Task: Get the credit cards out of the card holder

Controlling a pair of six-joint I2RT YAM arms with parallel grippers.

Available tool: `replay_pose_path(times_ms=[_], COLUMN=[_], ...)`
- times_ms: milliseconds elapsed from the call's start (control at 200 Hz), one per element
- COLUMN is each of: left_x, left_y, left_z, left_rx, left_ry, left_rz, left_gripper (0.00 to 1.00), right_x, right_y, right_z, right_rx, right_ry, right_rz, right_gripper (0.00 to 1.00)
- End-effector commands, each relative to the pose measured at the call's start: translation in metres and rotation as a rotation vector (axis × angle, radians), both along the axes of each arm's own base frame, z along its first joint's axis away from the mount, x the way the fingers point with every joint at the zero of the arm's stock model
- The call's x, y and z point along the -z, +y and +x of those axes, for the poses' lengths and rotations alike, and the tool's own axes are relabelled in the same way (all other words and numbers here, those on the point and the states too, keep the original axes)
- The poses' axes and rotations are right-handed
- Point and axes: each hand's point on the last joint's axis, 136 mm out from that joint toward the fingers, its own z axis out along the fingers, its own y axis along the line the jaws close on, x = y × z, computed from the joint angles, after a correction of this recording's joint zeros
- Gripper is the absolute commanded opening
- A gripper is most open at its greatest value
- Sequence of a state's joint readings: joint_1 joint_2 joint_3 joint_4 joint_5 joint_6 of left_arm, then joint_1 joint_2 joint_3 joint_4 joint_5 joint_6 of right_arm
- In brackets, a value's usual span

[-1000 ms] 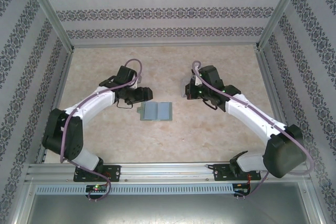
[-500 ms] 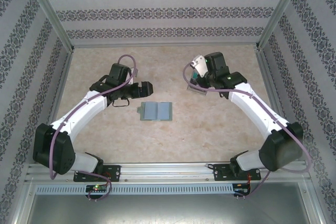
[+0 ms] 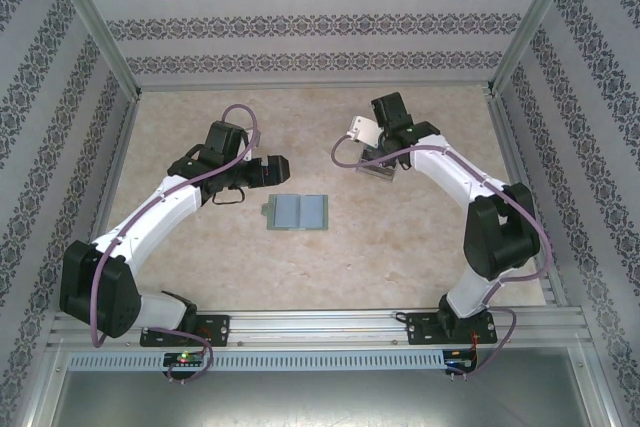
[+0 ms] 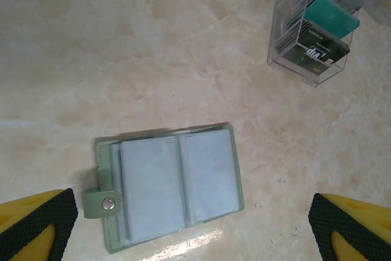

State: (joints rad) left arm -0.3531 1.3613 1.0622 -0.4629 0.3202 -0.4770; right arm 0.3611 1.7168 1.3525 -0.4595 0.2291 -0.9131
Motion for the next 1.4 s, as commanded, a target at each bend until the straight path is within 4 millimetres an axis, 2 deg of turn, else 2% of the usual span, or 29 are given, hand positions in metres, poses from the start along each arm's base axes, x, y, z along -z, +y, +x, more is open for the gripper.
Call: replay_pose_path(times_ms=[0,135,265,625,799,929,979,1074,1144,1249,1394], left_x=[-0.008,-0.009,-0.006,-0.001,0.0,-0.001,-0.001,-0.002,-0.002,-0.003,-0.003], left_y=[0.007,0.011,0.011,0.013,0.014,0.014,0.013,0.013,0.014,0.015,0.016], left_z=[0.004,0.005,0.006,0.01,0.011,0.012,0.012,0.011,0.011,0.009,0.006], left_rx=[-0.008,-0.013,-0.015,-0.015,-0.02,-0.019,-0.02,-0.02,-0.021,-0.023,-0.025], left_ry=[-0.045,-0.05,-0.046,-0.035,-0.032,-0.032,-0.031,-0.031,-0.031,-0.031,-0.029], left_rz=[0.032,0.052,0.057,0.075,0.075,0.072,0.071,0.069,0.069,0.071,0.07], left_gripper=[1.0,1.0,1.0,1.0,1.0,0.99,1.0,1.0,1.0,1.0,1.0], right_x=[-0.008,-0.005,0.007,0.038,0.045,0.044,0.043,0.035,0.026,0.013,0.003], right_y=[-0.007,-0.013,-0.015,-0.018,-0.021,-0.025,-0.027,-0.033,-0.043,-0.053,-0.055], right_z=[0.021,0.034,0.038,0.038,0.04,0.048,0.053,0.066,0.079,0.09,0.091], right_rx=[-0.019,0.007,0.005,0.019,0.039,0.073,0.091,0.149,0.221,0.289,0.342], right_ry=[-0.05,-0.054,-0.027,0.049,0.057,0.032,0.01,-0.051,-0.115,-0.178,-0.205], right_rz=[-0.052,-0.042,-0.044,-0.032,-0.025,-0.017,-0.017,-0.017,-0.024,-0.028,0.008], right_gripper=[0.0,0.0,0.0,0.0,0.0,0.0,0.14,0.14,0.21,0.21,0.22])
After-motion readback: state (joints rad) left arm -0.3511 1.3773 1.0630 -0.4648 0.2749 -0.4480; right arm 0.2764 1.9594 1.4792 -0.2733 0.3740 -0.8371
